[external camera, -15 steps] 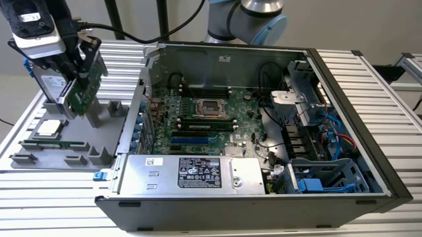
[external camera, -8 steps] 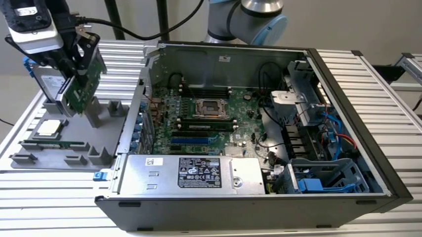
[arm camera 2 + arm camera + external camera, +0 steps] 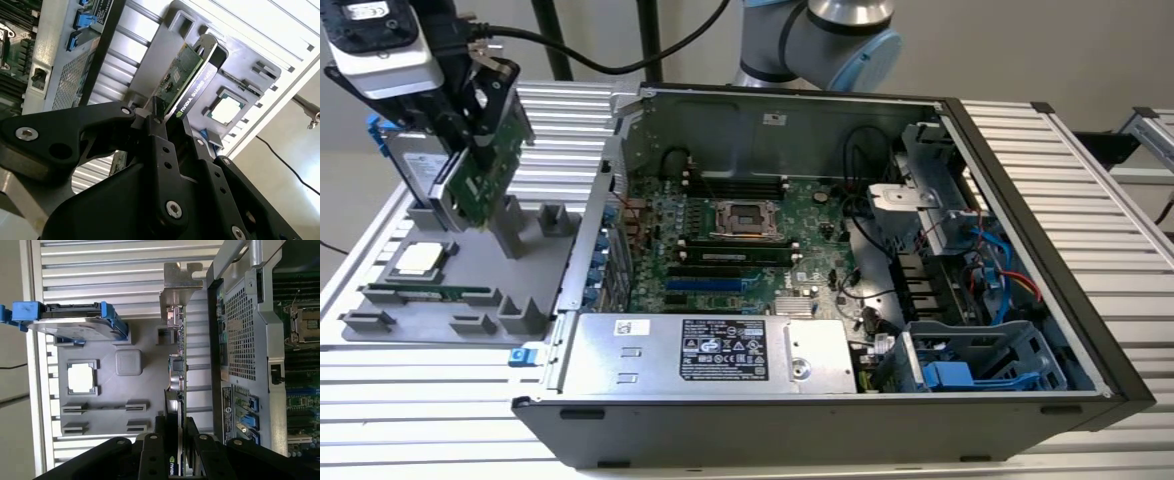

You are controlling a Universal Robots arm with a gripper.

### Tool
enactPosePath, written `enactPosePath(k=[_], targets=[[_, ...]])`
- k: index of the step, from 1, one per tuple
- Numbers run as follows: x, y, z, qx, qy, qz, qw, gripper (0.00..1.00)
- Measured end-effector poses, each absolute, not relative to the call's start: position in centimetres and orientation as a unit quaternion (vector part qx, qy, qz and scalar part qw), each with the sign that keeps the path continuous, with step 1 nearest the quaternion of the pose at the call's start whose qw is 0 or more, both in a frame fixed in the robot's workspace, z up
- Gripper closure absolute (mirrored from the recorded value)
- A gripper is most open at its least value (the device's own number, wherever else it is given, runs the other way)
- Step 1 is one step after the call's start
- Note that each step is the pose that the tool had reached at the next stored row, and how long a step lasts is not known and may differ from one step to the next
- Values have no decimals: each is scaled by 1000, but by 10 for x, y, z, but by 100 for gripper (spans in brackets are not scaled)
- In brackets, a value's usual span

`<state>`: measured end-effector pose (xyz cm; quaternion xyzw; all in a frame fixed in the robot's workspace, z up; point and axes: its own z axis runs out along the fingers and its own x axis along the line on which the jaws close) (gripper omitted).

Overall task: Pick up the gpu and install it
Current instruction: 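Pick up the gpu and move the gpu toward the slot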

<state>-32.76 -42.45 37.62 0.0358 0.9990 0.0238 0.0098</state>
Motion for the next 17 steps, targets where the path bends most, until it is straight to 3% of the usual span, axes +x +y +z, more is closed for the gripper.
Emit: enactPosePath(k=[17], targets=[[-328, -424, 391, 36, 999, 24, 10, 100]])
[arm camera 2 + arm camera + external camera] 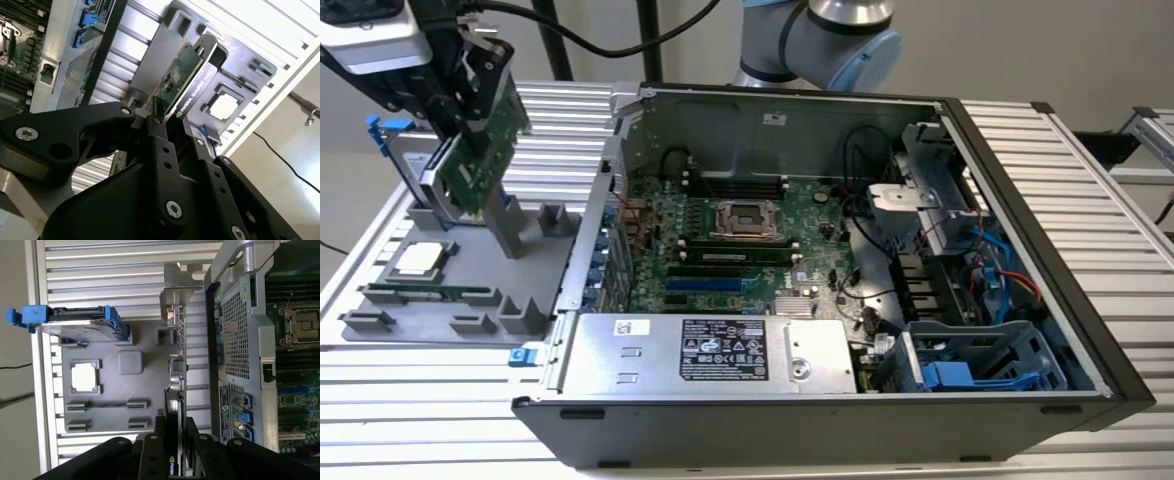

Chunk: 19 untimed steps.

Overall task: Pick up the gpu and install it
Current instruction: 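Pick up the gpu and move the gpu toward the slot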

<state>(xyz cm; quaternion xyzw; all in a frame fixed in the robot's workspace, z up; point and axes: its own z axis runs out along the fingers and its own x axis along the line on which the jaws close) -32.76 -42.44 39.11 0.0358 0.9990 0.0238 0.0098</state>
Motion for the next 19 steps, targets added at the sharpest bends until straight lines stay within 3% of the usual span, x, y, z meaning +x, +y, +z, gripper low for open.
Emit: enactPosePath(k=[19], targets=[[-328, -424, 408, 36, 999, 24, 10, 100]])
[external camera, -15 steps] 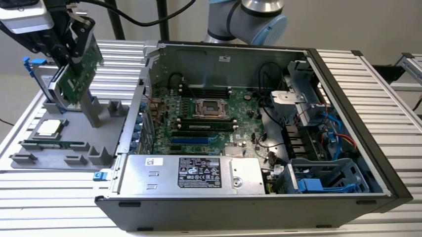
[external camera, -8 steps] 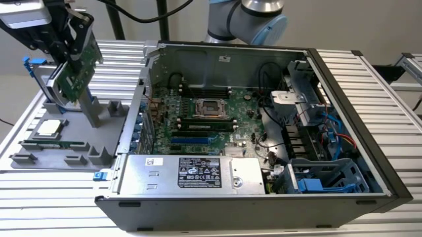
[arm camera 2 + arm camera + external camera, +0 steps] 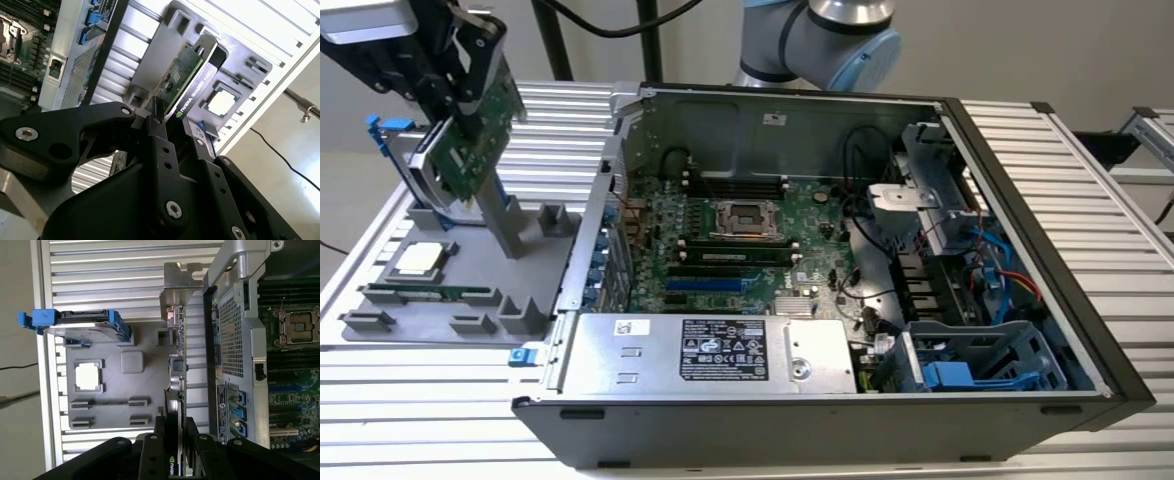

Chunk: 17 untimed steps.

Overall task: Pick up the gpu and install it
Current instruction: 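Pick up the gpu and move the gpu toward the slot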

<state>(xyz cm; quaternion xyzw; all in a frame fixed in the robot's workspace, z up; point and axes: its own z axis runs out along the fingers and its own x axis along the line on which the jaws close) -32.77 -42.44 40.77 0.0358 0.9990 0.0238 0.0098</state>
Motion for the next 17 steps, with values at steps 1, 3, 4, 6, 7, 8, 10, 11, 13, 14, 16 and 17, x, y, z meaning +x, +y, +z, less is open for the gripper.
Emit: enactPosePath(k=[1, 3, 4, 6, 7, 8, 10, 11, 13, 14, 16, 17], targets=[[-328, -424, 409, 36, 999, 24, 10, 100], [-328, -424, 410, 36, 999, 24, 10, 100], [-328, -424, 411, 36, 999, 24, 10, 100], [-328, -424, 413, 36, 999, 24, 10, 100], [-328, -424, 414, 36, 999, 24, 10, 100], [-328, -424, 415, 36, 999, 24, 10, 100], [-328, -424, 417, 36, 999, 24, 10, 100], [-328, -424, 418, 36, 999, 24, 10, 100], [-328, -424, 420, 36, 999, 24, 10, 100], [-328, -424, 421, 36, 999, 24, 10, 100], [-328, -424, 423, 36, 999, 24, 10, 100], [-328, -424, 423, 36, 999, 24, 10, 100]])
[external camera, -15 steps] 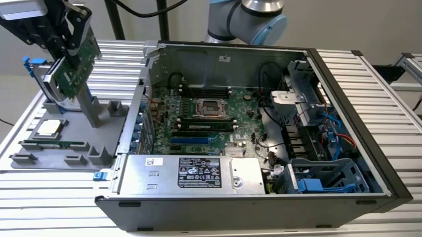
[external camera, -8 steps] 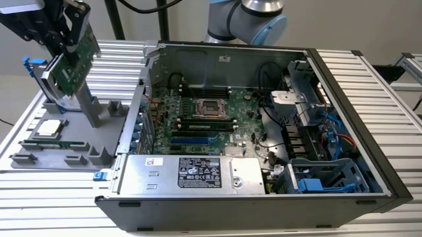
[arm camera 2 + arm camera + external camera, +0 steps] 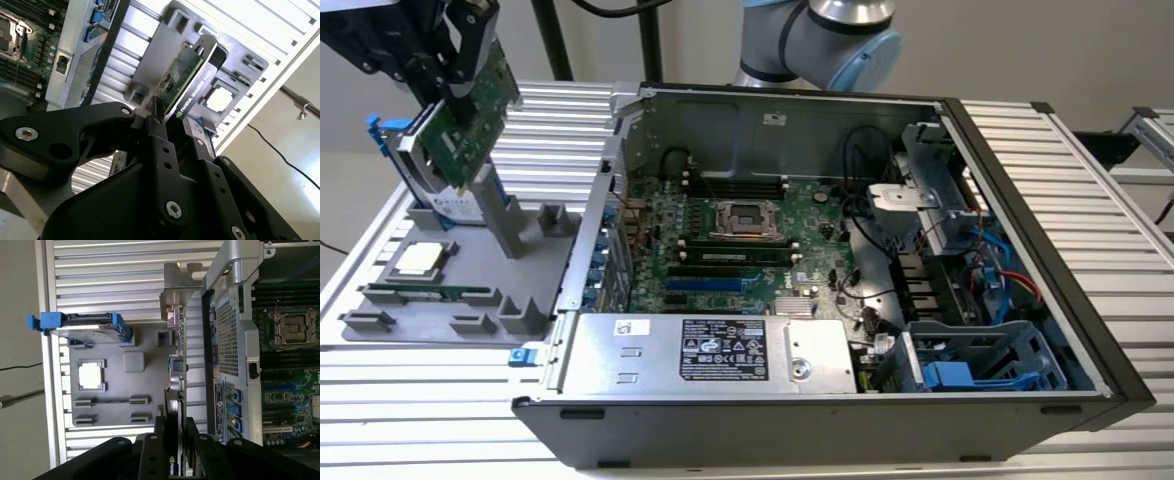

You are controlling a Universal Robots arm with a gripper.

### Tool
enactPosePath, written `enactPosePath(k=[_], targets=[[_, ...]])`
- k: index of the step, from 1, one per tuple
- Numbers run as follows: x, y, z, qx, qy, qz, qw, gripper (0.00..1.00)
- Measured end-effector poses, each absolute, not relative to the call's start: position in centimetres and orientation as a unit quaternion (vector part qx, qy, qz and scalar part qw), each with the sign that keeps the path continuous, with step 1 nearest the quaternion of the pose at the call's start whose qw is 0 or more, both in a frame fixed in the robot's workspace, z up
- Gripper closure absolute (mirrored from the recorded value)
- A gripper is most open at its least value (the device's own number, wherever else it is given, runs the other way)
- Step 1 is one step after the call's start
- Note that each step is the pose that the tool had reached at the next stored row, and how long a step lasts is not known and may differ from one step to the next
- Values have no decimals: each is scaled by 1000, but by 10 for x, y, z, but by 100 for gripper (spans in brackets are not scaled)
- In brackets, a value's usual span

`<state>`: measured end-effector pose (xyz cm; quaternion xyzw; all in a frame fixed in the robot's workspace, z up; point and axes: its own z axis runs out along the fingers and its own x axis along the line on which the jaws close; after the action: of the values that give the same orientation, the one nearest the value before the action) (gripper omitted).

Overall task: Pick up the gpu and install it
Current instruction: 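Pick up the gpu and move the gpu toward the slot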

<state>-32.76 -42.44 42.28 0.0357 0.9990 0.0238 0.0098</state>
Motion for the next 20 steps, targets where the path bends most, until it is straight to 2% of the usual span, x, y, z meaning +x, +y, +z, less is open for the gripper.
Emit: enactPosePath(k=[20], targets=[[-318, -424, 423, 36, 999, 24, 10, 100]])
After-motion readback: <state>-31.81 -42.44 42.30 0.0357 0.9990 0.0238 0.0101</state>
